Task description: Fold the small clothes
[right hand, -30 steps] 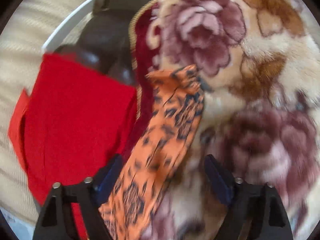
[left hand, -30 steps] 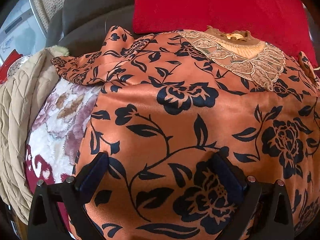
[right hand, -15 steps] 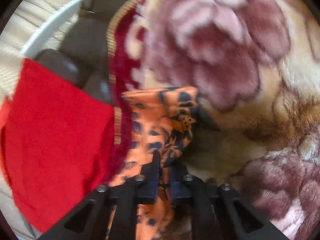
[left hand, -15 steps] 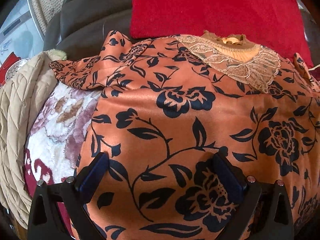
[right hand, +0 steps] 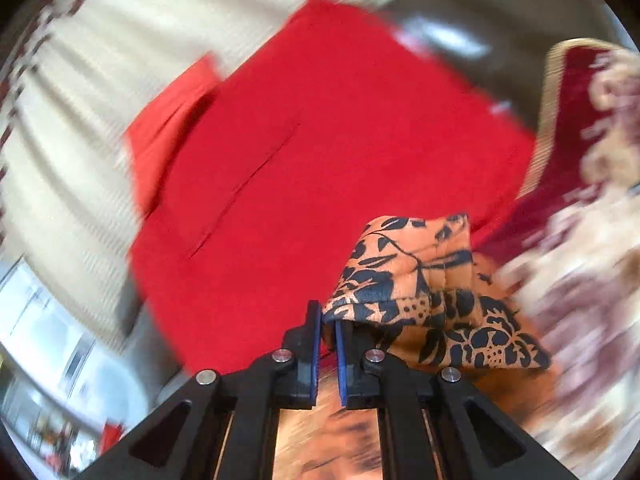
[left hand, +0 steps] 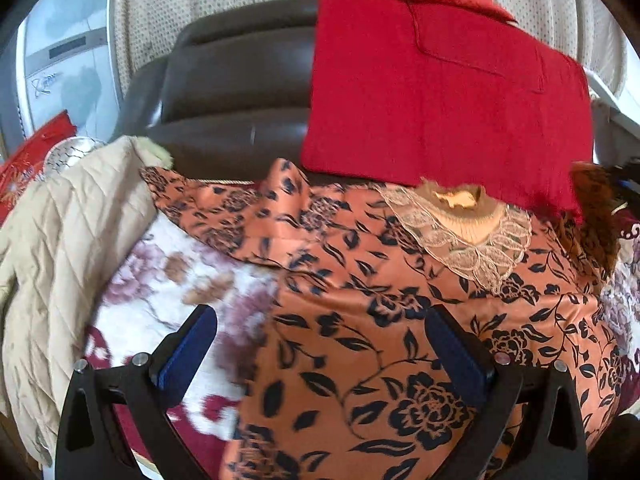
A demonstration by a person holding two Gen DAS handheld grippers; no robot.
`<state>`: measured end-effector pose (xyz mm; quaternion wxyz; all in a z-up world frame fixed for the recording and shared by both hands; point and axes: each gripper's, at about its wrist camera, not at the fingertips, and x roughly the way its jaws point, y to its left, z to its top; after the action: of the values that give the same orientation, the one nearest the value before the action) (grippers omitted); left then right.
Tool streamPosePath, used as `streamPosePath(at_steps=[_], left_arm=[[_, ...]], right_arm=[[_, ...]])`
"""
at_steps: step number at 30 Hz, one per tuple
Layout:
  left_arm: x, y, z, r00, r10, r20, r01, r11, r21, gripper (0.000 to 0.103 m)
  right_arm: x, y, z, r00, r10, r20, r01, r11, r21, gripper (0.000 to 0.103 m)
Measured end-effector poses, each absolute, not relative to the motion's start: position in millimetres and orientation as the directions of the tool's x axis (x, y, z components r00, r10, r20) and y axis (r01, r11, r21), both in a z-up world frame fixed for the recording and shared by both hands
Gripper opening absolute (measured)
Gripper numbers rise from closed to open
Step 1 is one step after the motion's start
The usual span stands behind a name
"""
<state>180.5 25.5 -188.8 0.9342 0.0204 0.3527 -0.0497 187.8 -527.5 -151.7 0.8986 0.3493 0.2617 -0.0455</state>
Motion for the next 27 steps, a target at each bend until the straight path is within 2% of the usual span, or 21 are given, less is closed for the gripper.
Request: streamPosePath(at_steps=[5, 6, 8, 10, 11, 12, 13, 14, 18, 21, 22, 23, 24, 25, 26, 27], left_arm=[[179, 53, -180, 0.76, -0.065, -0.646, 0.086, 0.996, 0.0, 0.103], [180, 58, -179, 0.759, -0.067, -0.648, 0.081, 0.997, -0.008, 0.103], [184, 66, -180, 0.753, -0.072, -0.654, 0.075, 0.997, -0.023, 0.103], [193, 70, -182, 0.731, -0.085, -0.677, 0.076, 0.996, -0.042, 0.103], [195, 70, -184, 0.723, -0.089, -0.685, 0.076, 0.996, -0.049, 0.103], [198, 69, -186, 0.714, -0.099, -0.693, 0.076, 0.995, -0.063, 0.103], [200, 67, -186, 0.708, -0.107, -0.698, 0.076, 0.994, -0.075, 0.103], [203, 63, -188, 0.699, -0.122, -0.704, 0.078, 0.993, -0.094, 0.103], [216, 33, -189, 0.678, -0.191, -0.71, 0.121, 0.981, -0.149, 0.103], [234, 7, -194, 0.665, -0.203, -0.719, 0.16, 0.979, -0.129, 0.103], [244, -1, -199, 0.656, -0.18, -0.733, 0.153, 0.983, -0.104, 0.103], [252, -3, -203, 0.646, -0.17, -0.744, 0.146, 0.984, -0.098, 0.102], [263, -7, -208, 0.631, -0.18, -0.754, 0.149, 0.983, -0.11, 0.099], [272, -9, -213, 0.616, -0.195, -0.763, 0.155, 0.98, -0.125, 0.086], [284, -13, -219, 0.59, -0.208, -0.78, 0.156, 0.977, -0.143, 0.071], [294, -16, -224, 0.558, -0.237, -0.795, 0.16, 0.971, -0.177, 0.066]], right_arm=[[241, -410, -196, 0.8, 0.31, -0.514, 0.139, 0.737, 0.662, 0.008], [254, -394, -212, 0.774, 0.352, -0.527, 0.13, 0.726, 0.675, 0.012], [269, -342, -248, 0.684, 0.468, -0.559, 0.112, 0.69, 0.715, 0.013], [279, -308, -279, 0.584, 0.56, -0.587, 0.092, 0.672, 0.734, 0.02], [273, -301, -283, 0.565, 0.582, -0.586, 0.086, 0.664, 0.743, 0.033], [269, -291, -292, 0.518, 0.631, -0.578, 0.076, 0.639, 0.766, 0.063], [261, -289, -295, 0.494, 0.665, -0.56, 0.071, 0.611, 0.788, 0.081], [246, -284, -298, 0.491, 0.677, -0.548, 0.072, 0.595, 0.8, 0.093], [219, -319, -279, 0.557, 0.677, -0.481, 0.069, 0.54, 0.839, 0.093], [185, -384, -259, 0.734, 0.563, -0.381, 0.079, 0.486, 0.87, 0.092], [183, -398, -256, 0.778, 0.522, -0.351, 0.083, 0.467, 0.88, 0.09], [178, -407, -256, 0.795, 0.503, -0.34, 0.083, 0.465, 0.882, 0.081], [176, -418, -255, 0.817, 0.459, -0.348, 0.098, 0.483, 0.87, 0.071], [177, -420, -253, 0.823, 0.433, -0.368, 0.121, 0.5, 0.857, 0.069], [180, -424, -258, 0.821, 0.411, -0.396, 0.151, 0.513, 0.845, 0.062], [184, -424, -261, 0.818, 0.408, -0.406, 0.163, 0.513, 0.843, 0.057]])
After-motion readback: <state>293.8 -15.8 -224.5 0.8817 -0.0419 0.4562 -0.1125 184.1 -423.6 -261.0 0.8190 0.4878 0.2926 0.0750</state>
